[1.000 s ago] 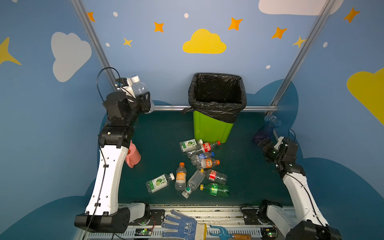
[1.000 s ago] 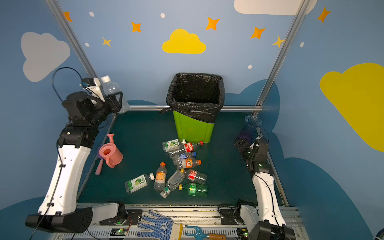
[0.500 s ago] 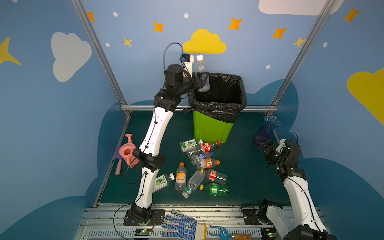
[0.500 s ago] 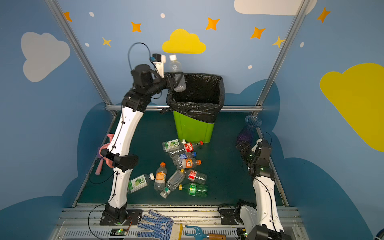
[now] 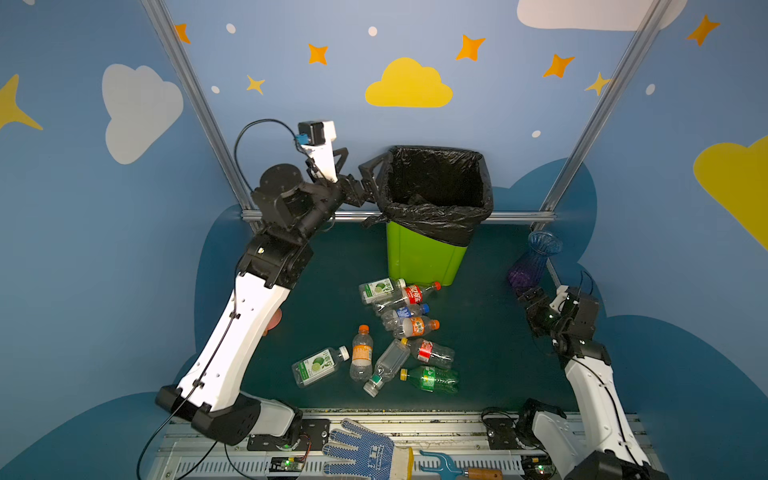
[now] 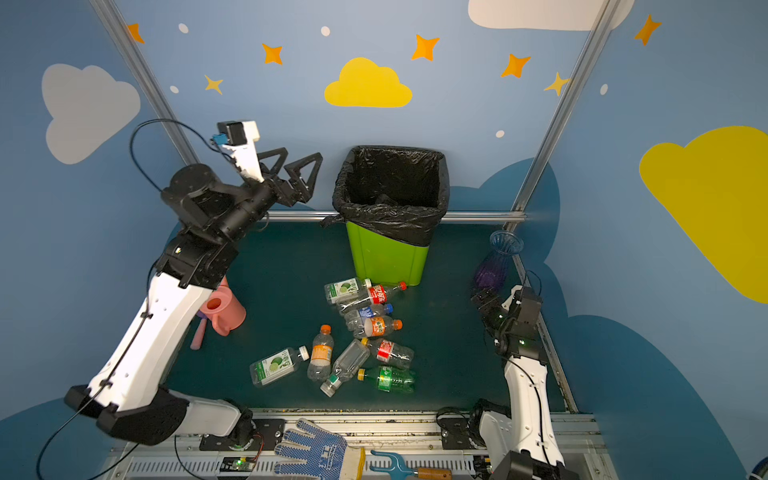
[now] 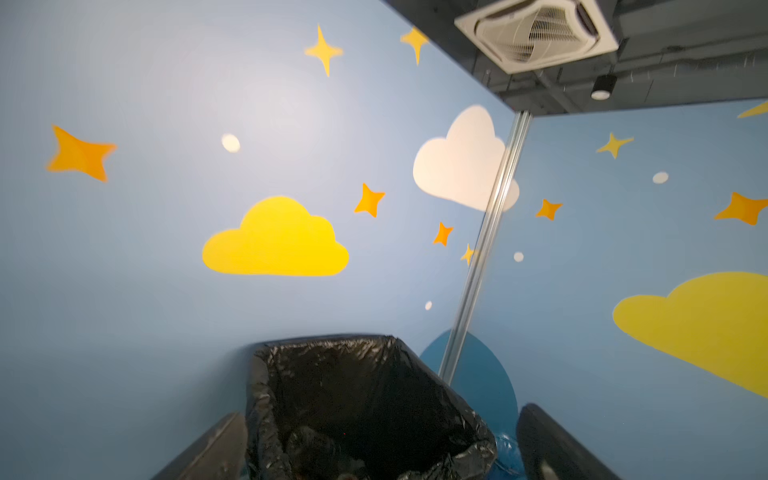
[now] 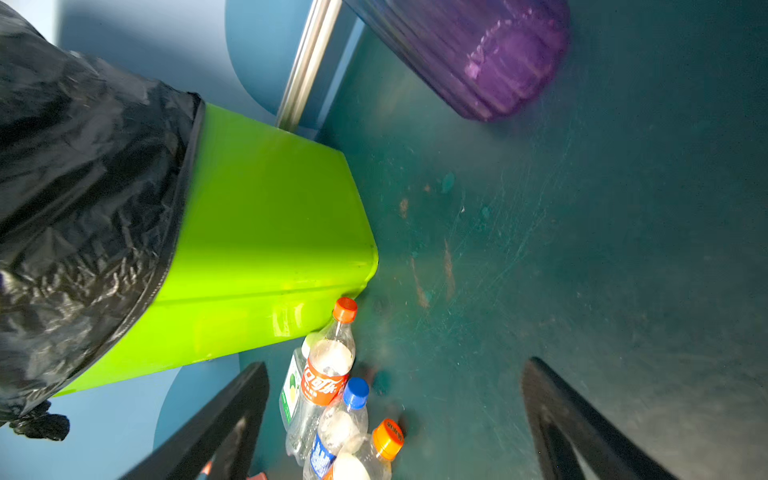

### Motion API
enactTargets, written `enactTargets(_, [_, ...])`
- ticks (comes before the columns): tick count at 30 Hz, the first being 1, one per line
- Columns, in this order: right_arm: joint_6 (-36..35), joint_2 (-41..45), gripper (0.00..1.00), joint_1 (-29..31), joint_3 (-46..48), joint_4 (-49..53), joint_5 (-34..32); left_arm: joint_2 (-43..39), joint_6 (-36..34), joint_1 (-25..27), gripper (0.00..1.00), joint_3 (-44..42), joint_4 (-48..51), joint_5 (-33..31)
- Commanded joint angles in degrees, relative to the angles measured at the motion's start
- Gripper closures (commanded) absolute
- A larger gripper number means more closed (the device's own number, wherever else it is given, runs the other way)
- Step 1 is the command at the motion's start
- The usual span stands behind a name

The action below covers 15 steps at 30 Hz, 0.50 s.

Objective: Throw the plastic bottles in the bin
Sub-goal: 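Draw the left gripper back down while the right swings toward the pile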

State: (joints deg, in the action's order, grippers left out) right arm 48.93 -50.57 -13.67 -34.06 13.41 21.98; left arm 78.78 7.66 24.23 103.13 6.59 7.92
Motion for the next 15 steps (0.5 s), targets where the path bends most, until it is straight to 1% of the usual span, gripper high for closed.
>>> enactTargets(1, [0.3, -0.7, 0.07, -0.1, -1.3, -1.6, 1.8, 0.0, -1.3, -2.1, 0.00, -11.0, 1.1, -6.4])
enactTargets(5, [-0.5, -0.8, 0.07, 0.2, -1.9, -2.5, 3.5, -6.0, 4.5, -7.4, 0.00, -25.4, 1.3, -6.7])
enactTargets(7, [-1.3, -0.9, 0.07, 1.2, -2.6, -3.4, 4.3, -7.9, 7.2, -10.6, 0.00, -30.8, 2.9, -6.8])
enactTargets(9, [-2.8, -1.1, 0.07, 3.5, -3.6, -3.7, 3.7, -9.2, 9.4, -13.9, 0.00, -34.9, 5.2, -6.7])
enactTargets(11, [-4.6, -2.0, 0.07, 7.2, -5.6, -3.4, 1.3, -10.4, 10.6, -16.4, 0.00, -38.2, 7.4, -6.7])
enactTargets(15, [-5.7, -5.6, 0.07, 14.7, -8.0, -5.3, -1.8, -12.1, 12.0, -19.3, 0.00, -43.4, 7.8, -6.6])
